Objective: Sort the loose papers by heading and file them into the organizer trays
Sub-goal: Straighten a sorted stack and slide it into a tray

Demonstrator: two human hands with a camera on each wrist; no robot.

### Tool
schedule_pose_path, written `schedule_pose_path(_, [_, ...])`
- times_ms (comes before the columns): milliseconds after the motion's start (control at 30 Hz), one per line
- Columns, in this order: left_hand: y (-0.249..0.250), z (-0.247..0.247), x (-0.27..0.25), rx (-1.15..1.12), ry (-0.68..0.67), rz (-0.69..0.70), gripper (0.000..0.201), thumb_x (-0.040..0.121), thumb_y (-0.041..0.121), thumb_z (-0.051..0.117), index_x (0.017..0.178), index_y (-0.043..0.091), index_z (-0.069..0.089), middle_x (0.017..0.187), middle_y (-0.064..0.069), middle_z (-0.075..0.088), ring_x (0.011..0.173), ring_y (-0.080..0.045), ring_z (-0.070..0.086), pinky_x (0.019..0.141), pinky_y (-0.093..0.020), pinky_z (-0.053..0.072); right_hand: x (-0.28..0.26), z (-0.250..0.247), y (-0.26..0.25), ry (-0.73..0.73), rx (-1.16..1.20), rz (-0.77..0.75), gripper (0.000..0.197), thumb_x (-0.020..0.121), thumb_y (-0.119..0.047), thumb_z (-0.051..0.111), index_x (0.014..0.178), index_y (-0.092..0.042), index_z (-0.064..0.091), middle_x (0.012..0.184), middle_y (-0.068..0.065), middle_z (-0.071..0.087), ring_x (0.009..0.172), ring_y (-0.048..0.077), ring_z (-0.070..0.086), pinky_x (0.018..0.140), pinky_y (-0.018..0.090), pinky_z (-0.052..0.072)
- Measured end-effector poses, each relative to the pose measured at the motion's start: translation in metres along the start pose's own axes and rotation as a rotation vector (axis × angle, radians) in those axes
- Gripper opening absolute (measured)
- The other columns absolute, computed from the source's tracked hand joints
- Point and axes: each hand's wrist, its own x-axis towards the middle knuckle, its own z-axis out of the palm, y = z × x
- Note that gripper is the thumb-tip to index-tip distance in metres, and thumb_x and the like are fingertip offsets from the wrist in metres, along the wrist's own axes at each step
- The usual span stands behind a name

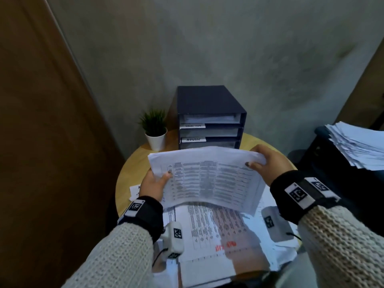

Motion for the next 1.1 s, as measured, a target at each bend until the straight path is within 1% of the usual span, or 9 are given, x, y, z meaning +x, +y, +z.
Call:
schedule_pose_path(100, [0.003,0.0,0.001,-0.053,0.002,0.011,0.027,0.088,0.011,0.062,0.111,0.02,0.052,0.105,-0.003,0.067,0.094,-0.024,0.064,0.083,-0.036,0.051,-0.004,0.007,0.001,0.095,0.193,-0.023,0.038,0.083,-0.024,0.07,0.114,-0.032,0.048,0.095,-0.001,0.055,0.083,0.021,0.055,0.057,0.019,0.038])
schedule_pose_path(233, [-0.011,-0.006,0.0,-0.002,0.016,-0.079,0.043,0.082,0.013,0.069,0.115,0.026,0.045,0.111,-0.004,0.062,0.103,-0.028,0.06,0.095,-0.048,0.048,-0.014,0.025,0.014,0.047,0.387,0.034,0.072,0.076,-0.014,0.077,0.132,-0.039,0.039,0.114,0.002,0.054,0.105,0.021,0.056,0.088,0.028,0.045])
schedule_pose_path(300, [-0.021,-0.006,0.001,0.011,-0.019,-0.09,0.04,0.079,0.018,0.072,0.113,0.025,0.052,0.112,-0.005,0.066,0.104,-0.029,0.062,0.096,-0.053,0.047,-0.017,0.037,0.019,0.031,0.399,0.079,0.071,0.08,-0.009,0.073,0.133,-0.04,0.039,0.12,0.004,0.052,0.109,0.025,0.055,0.087,0.029,0.046])
schedule_pose_path(400, [-0.019,-0.001,-0.001,0.037,-0.032,-0.058,0.029,0.085,0.016,0.067,0.113,0.016,0.059,0.11,-0.007,0.069,0.103,-0.028,0.064,0.096,-0.049,0.049,-0.017,0.048,0.022,0.067,0.436,0.093,0.059,0.086,-0.007,0.065,0.129,-0.039,0.042,0.111,0.005,0.056,0.089,0.021,0.056,0.063,0.024,0.043])
schedule_pose_path(567, [-0.012,0.0,0.006,-0.073,-0.023,-0.062,0.044,0.082,0.003,0.068,0.119,0.019,0.05,0.112,-0.008,0.066,0.103,-0.03,0.063,0.092,-0.048,0.05,-0.012,0.038,0.019,0.139,0.627,0.068,0.076,0.08,-0.008,0.072,0.135,-0.039,0.032,0.112,0.001,0.048,0.099,0.019,0.051,0.085,0.03,0.04])
schedule_pose_path(700, [-0.02,0.006,0.002,0.012,-0.068,-0.105,0.044,0.081,-0.001,0.068,0.121,0.008,0.051,0.105,-0.007,0.066,0.094,-0.026,0.063,0.078,-0.031,0.049,-0.013,0.042,0.012,0.099,0.599,0.081,0.098,0.073,-0.006,0.079,0.142,-0.041,0.019,0.108,0.003,0.048,0.094,0.021,0.053,0.087,0.028,0.041])
schedule_pose_path(800, [-0.022,0.008,0.001,0.028,-0.054,-0.114,0.032,0.083,0.0,0.066,0.114,0.003,0.059,0.108,-0.013,0.067,0.094,-0.025,0.063,0.081,-0.032,0.049,-0.013,0.045,0.007,0.089,0.617,0.086,0.097,0.074,-0.004,0.077,0.142,-0.043,0.019,0.114,0.004,0.045,0.095,0.017,0.052,0.085,0.025,0.042])
schedule_pose_path(967, [-0.027,-0.003,0.003,0.036,-0.082,-0.127,0.033,0.083,0.001,0.066,0.114,0.008,0.06,0.111,-0.012,0.068,0.102,-0.031,0.065,0.094,-0.049,0.05,-0.013,0.04,0.009,0.121,0.61,0.079,0.087,0.077,-0.007,0.075,0.14,-0.043,0.027,0.114,0.0,0.045,0.099,0.016,0.05,0.086,0.026,0.039])
schedule_pose_path(1100, [-0.026,-0.009,-0.002,0.114,-0.089,-0.123,0.027,0.088,0.005,0.061,0.113,0.014,0.058,0.109,-0.009,0.067,0.101,-0.026,0.063,0.094,-0.04,0.049,-0.015,0.038,0.009,0.077,0.571,0.022,0.062,0.08,-0.009,0.073,0.124,-0.042,0.046,0.105,-0.005,0.05,0.087,0.015,0.055,0.07,0.021,0.043])
